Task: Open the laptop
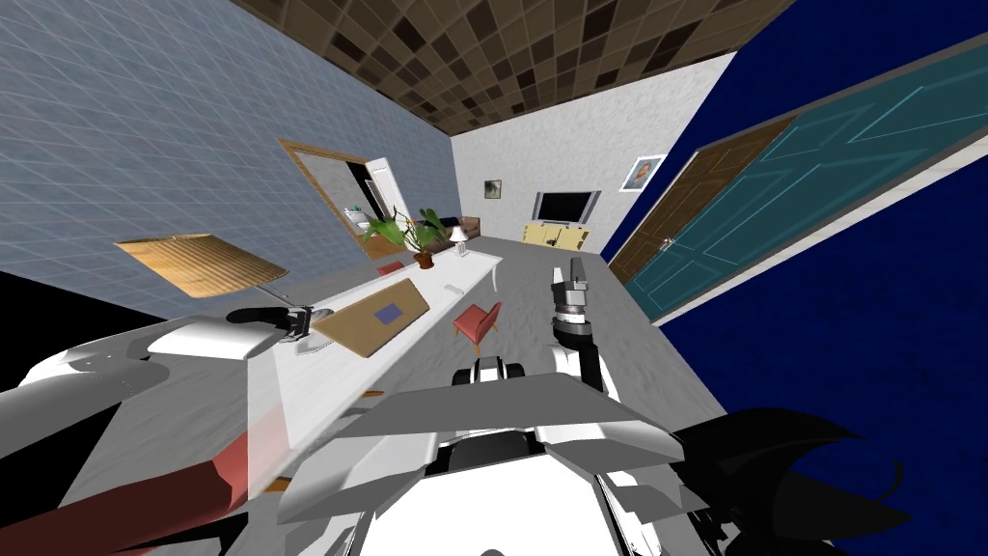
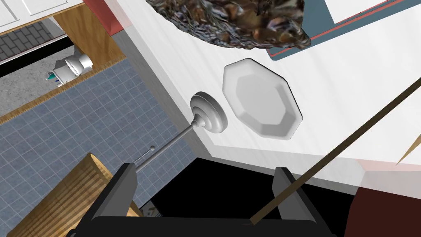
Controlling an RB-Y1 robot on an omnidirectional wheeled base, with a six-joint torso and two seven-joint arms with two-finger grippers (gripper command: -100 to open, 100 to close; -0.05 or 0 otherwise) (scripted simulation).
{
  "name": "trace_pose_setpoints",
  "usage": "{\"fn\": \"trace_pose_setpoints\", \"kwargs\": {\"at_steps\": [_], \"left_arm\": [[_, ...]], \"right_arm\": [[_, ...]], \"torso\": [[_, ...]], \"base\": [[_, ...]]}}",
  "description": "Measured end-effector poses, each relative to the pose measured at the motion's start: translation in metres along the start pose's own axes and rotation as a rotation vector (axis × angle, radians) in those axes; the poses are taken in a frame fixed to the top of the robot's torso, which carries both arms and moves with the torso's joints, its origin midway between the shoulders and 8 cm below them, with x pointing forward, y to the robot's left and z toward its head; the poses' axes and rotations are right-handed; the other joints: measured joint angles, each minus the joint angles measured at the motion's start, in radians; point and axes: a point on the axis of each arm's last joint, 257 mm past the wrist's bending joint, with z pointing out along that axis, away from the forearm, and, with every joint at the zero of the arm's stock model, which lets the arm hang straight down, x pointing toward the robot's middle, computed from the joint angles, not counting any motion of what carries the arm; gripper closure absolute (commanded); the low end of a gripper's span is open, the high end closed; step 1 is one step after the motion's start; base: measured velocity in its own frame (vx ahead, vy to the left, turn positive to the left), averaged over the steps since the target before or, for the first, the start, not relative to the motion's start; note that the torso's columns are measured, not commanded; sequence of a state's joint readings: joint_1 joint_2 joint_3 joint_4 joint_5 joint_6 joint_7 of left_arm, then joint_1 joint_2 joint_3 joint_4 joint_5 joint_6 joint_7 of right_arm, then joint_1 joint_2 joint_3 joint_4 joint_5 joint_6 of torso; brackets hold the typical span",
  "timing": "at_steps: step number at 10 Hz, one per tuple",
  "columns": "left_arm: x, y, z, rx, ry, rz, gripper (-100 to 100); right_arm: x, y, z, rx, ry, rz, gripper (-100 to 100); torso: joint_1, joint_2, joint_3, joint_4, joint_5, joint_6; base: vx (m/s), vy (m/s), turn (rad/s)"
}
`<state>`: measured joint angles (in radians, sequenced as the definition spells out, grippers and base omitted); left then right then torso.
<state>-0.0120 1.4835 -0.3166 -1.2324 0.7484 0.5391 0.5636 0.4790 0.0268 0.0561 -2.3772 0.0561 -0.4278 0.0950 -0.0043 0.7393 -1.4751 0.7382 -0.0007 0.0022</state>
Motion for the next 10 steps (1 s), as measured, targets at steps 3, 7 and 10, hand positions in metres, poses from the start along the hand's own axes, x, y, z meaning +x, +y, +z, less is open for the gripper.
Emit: {"fn": "trace_pose_setpoints", "kwargs": {"at_steps": [3, 7, 10], "left_arm": [[-0.023, 0.003, 0.004, 0.003, -0.057, 0.066, -100], [-0.048, 0.007, 0.005, -0.002, -0.116, 0.138, -100], [-0.049, 0.011, 0.007, -0.002, -0.120, 0.137, 100]], "right_arm": [[0.000, 0.000, 0.000, 0.000, 0.000, 0.000, 0], [0.000, 0.000, 0.000, 0.000, 0.000, 0.000, 0], [0.000, 0.000, 0.000, 0.000, 0.000, 0.000, 0]], "torso": [[0.003, -0.002, -0.002, -0.001, 0.001, 0.000], [0.008, -0.004, -0.002, -0.001, 0.002, -0.001], [0.004, 0.000, 0.000, 0.000, 0.001, -0.002]], "base": [[-0.012, -0.168, -0.018], [0.013, -0.080, -0.010], [0.014, 0.035, -0.010]]}}
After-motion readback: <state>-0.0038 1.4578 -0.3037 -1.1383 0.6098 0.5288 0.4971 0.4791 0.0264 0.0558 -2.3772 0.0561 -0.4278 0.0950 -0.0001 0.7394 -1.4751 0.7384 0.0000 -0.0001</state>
